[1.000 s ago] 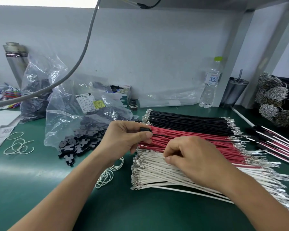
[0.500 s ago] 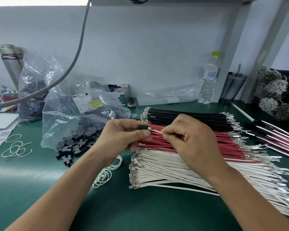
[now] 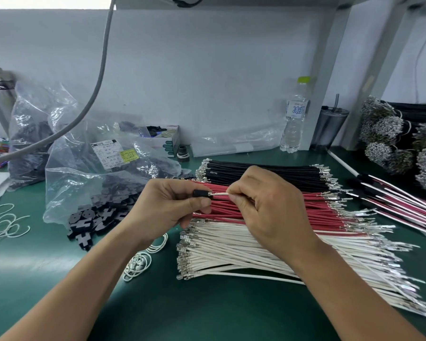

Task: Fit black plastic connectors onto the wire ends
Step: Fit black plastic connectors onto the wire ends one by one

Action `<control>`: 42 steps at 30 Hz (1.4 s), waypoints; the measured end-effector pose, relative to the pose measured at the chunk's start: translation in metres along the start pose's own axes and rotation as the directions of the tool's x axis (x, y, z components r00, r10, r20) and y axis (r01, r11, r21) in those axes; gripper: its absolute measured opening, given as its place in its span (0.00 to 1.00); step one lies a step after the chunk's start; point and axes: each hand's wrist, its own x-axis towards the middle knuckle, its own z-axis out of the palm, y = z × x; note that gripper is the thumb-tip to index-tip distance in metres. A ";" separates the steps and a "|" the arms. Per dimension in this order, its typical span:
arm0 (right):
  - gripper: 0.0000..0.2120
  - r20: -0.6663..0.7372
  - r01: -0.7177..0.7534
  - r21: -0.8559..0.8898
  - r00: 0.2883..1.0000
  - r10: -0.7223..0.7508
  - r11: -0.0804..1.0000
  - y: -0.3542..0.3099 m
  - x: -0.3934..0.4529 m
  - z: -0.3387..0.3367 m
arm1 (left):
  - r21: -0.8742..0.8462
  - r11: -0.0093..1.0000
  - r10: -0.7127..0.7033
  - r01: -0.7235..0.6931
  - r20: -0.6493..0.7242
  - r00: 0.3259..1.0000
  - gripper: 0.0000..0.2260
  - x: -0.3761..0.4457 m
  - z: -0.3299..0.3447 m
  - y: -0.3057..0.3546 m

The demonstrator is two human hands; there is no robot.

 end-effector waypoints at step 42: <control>0.05 0.101 -0.102 0.227 0.992 0.081 0.968 0.000 -0.003 0.011 | 0.158 0.987 0.029 -0.040 0.075 0.997 0.08 -0.005 -0.001 0.005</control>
